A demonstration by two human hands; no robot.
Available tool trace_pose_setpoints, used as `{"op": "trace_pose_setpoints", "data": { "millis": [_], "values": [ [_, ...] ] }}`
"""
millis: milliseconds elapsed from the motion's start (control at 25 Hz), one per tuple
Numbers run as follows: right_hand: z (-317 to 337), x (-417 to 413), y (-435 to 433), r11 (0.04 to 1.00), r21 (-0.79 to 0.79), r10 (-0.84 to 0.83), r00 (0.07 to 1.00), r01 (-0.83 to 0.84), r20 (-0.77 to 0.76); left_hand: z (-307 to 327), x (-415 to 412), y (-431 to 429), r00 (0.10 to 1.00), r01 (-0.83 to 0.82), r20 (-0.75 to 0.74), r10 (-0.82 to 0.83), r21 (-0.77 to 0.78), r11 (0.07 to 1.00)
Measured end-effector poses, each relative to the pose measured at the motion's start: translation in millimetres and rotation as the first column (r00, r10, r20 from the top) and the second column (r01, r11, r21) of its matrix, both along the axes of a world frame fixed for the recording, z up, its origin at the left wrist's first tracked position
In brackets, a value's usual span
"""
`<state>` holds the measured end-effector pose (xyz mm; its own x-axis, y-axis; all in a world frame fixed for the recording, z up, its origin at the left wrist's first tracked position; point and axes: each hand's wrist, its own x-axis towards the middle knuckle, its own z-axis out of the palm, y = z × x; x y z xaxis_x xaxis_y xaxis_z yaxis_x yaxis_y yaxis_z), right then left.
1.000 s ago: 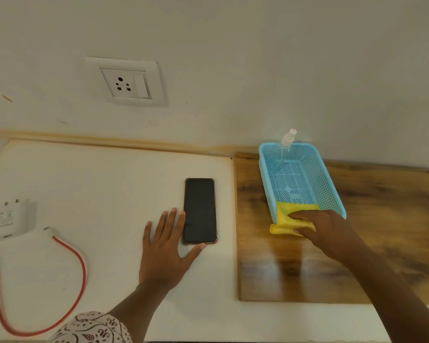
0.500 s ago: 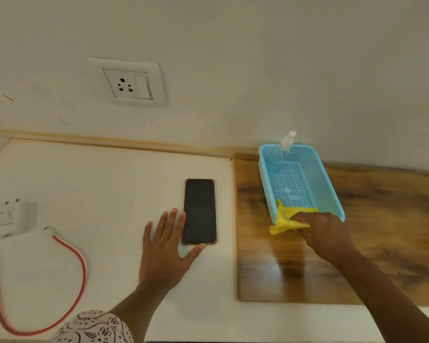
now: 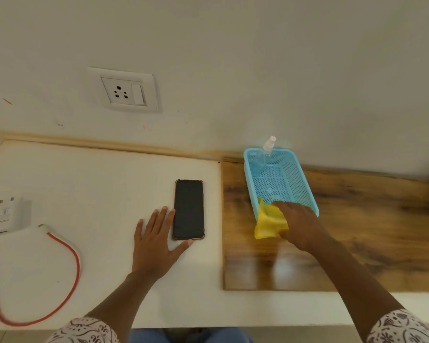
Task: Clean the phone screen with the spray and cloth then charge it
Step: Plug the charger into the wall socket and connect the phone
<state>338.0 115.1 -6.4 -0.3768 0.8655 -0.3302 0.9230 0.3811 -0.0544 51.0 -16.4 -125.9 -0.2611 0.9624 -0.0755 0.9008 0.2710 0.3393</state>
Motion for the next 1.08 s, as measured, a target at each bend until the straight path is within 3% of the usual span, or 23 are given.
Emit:
{"op": "trace_pose_setpoints", "data": {
  "millis": [40,120,200,280,400,560,760,920,1080],
  "values": [
    [9.0,-0.8,-1.9,1.000,0.006,-0.013,1.000,0.013,0.008,8.4,-5.7,1.4,0.994,-0.025,0.104,0.024,0.009,1.000],
    [27.5,-1.3,-10.4,0.994,0.094,-0.033,0.986,0.049,-0.163,27.0,-29.5,1.2,0.972,-0.095,0.224,0.070,0.101,0.990],
    [41.4,0.2,-24.8,0.978,0.194,-0.014,0.944,0.082,-0.330,37.2,-72.9,-1.8,0.981,-0.194,0.049,0.188,0.281,0.940],
    [48.3,3.4,-38.9,0.963,0.254,0.024,0.907,0.093,-0.420,39.1,-131.1,-9.7,0.910,-0.371,-0.050,0.412,0.349,0.861],
    [46.7,5.3,-56.3,0.963,0.250,0.028,0.885,0.101,-0.465,21.7,-211.7,-29.1,0.780,-0.617,-0.050,0.624,0.107,0.780],
    [37.5,0.5,-68.2,0.970,0.219,0.015,0.877,0.103,-0.479,-9.1,-252.1,-48.3,0.688,-0.694,0.115,0.717,-0.186,0.696],
    [36.8,-9.5,-71.9,0.977,0.197,0.028,0.860,0.085,-0.509,-24.7,-247.0,-57.4,0.701,-0.707,0.117,0.704,-0.022,0.707],
    [41.3,-16.7,-79.7,0.977,0.198,0.039,0.859,0.074,-0.510,-17.1,-212.1,-61.3,0.710,-0.703,0.083,0.699,0.017,0.711],
    [46.9,-19.9,-87.5,0.986,0.158,0.046,0.854,0.043,-0.518,14.1,-191.7,-52.4,0.654,-0.753,0.154,0.741,0.040,0.657]
  ]
}}
